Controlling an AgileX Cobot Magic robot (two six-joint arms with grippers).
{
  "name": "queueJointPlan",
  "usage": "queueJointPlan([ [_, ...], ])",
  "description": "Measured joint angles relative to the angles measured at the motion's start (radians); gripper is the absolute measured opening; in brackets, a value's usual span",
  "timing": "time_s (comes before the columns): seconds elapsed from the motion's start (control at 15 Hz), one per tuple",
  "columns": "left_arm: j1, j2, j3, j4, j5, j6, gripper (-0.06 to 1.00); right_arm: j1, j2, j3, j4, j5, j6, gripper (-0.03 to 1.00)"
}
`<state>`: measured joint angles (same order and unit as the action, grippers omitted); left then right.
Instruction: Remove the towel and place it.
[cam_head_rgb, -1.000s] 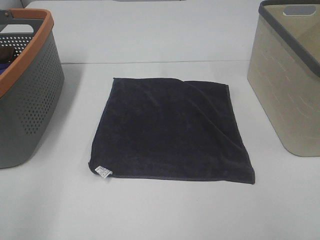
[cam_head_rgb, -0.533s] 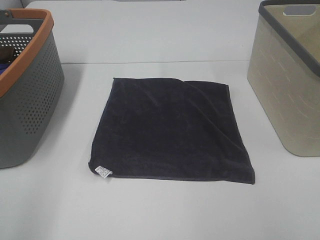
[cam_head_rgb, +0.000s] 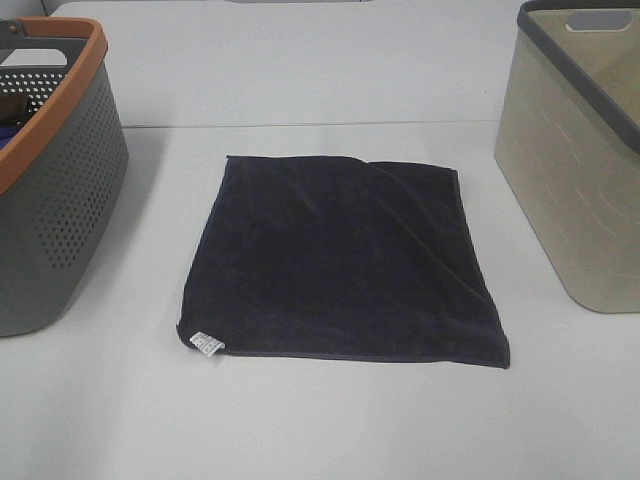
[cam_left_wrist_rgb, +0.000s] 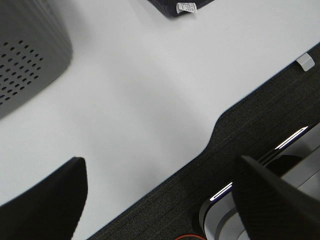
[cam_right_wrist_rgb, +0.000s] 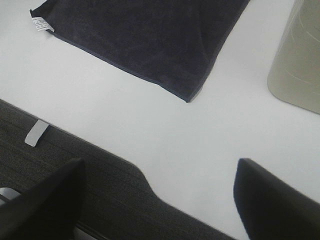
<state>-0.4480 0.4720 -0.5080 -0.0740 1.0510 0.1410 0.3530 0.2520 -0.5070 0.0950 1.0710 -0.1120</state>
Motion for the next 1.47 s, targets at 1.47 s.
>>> queueJointPlan([
  [1.47,0.479,-0.476,0.0,-0.004,0.001,0.002,0.76,-0.324,-0.259,0.003,0.003,-0.002,0.0,0.76],
])
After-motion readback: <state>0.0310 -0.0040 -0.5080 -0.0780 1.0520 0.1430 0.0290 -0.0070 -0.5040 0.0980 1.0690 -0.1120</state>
